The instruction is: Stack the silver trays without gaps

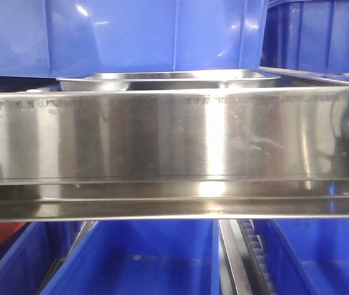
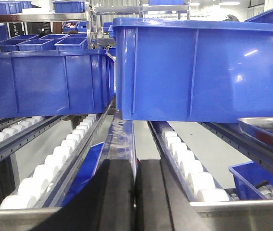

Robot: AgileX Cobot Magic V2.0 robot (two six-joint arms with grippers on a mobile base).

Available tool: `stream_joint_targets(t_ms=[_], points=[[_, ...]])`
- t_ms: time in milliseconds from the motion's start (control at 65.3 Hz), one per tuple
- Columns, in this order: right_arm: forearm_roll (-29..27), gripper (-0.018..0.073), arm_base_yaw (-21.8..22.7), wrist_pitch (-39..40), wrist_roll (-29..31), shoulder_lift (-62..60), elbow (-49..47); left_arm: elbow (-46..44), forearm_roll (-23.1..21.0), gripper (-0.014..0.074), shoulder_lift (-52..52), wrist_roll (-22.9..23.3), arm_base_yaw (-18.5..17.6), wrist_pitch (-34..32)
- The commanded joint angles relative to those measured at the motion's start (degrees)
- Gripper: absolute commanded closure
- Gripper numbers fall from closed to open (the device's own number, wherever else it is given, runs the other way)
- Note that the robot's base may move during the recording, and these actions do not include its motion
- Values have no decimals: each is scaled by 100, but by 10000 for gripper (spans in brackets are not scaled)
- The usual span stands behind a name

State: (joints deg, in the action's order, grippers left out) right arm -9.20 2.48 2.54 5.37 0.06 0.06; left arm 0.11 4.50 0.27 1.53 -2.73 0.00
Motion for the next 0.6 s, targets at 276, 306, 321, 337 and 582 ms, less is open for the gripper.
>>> stream_joint_targets(t_ms=[276, 306, 321, 337, 582], points=[[29, 637, 28, 177, 32, -6, -6, -11, 20, 592, -27, 42, 16, -111], [29, 637, 28, 177, 32, -6, -6, -11, 20, 592, -27, 42, 16, -111], [29, 637, 28, 177, 32, -6, -6, -11, 20, 592, -27, 42, 14, -123], [29, 637, 28, 177, 32, -6, -6, -11, 20, 592, -27, 42, 14, -123], [29, 637, 28, 177, 32, -6, -6, -11, 20, 592, -27, 42, 14, -284]])
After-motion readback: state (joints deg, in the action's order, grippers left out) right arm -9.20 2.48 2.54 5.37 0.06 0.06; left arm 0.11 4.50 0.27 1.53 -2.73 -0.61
